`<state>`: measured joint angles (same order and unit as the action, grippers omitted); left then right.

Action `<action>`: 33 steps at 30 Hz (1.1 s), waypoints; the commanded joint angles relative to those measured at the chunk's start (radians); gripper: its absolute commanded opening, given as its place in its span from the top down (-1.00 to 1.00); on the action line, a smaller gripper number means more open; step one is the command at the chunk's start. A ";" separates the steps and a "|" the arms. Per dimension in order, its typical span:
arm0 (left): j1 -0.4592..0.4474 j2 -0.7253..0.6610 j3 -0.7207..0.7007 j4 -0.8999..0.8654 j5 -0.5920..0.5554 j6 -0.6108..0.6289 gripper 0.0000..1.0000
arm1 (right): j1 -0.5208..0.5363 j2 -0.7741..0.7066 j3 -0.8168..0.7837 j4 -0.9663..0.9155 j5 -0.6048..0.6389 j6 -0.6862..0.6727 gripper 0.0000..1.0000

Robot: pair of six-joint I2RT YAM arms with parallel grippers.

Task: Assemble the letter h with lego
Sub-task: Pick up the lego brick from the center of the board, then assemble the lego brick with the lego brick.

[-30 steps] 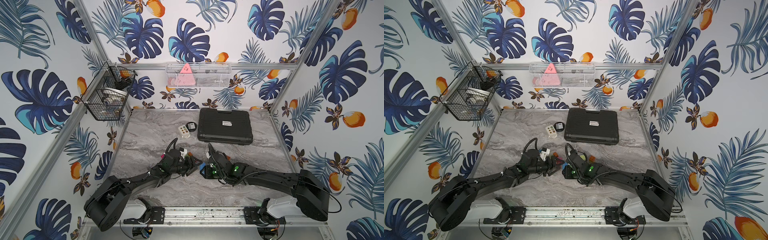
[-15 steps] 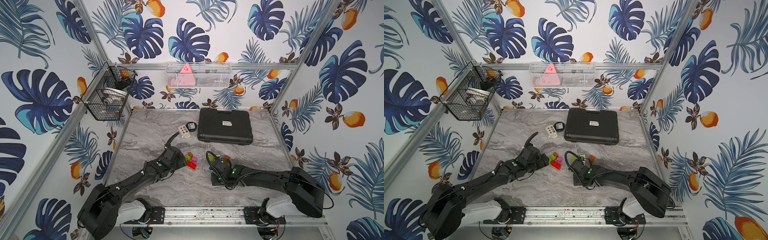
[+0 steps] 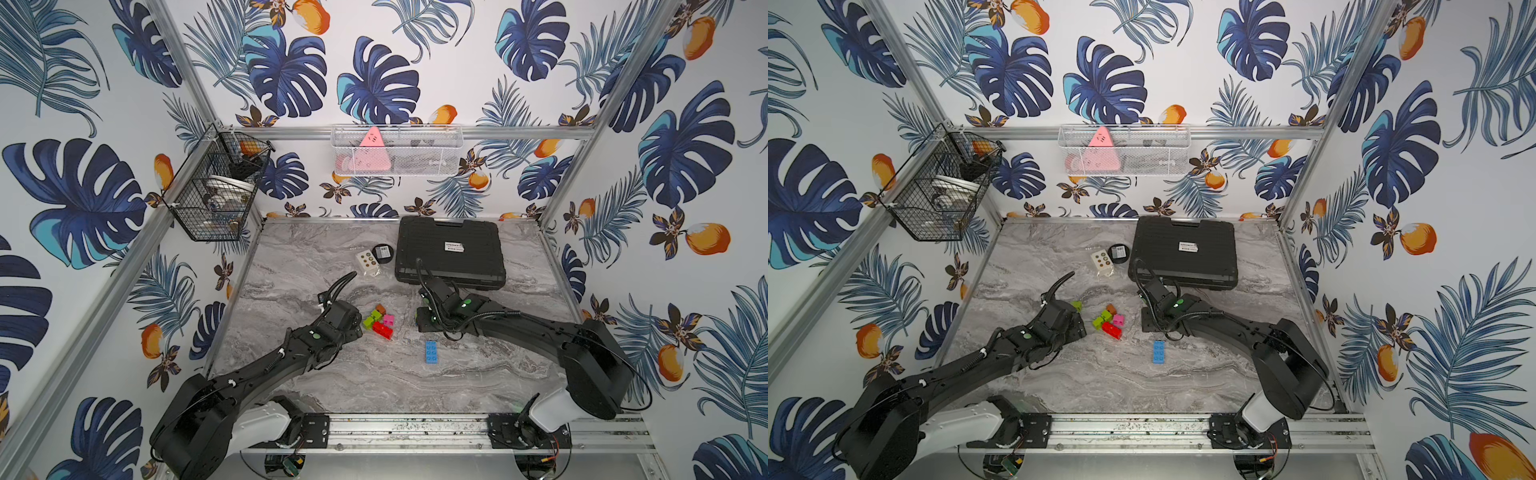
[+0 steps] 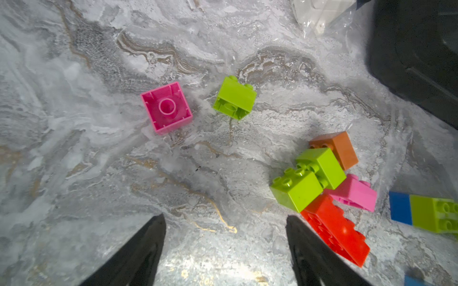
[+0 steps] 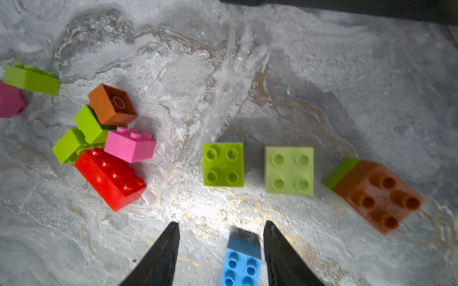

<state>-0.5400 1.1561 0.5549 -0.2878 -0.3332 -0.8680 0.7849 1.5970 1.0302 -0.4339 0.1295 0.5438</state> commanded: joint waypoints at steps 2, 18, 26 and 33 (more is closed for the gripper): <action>0.002 -0.007 -0.011 0.011 -0.048 -0.001 -0.64 | -0.013 0.071 0.059 -0.001 -0.003 -0.061 -0.13; 0.002 -0.003 -0.022 0.018 -0.041 -0.005 -0.64 | -0.025 0.207 0.122 0.014 0.020 -0.056 0.33; 0.002 0.000 -0.020 0.018 -0.036 -0.005 -0.64 | -0.019 0.037 0.026 -0.063 0.032 0.027 0.44; 0.002 0.007 -0.020 0.022 -0.033 -0.005 -0.64 | 0.007 -0.151 -0.122 -0.101 0.025 0.141 0.43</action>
<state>-0.5400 1.1603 0.5346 -0.2760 -0.3584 -0.8684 0.7837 1.4784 0.9314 -0.5041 0.1509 0.6151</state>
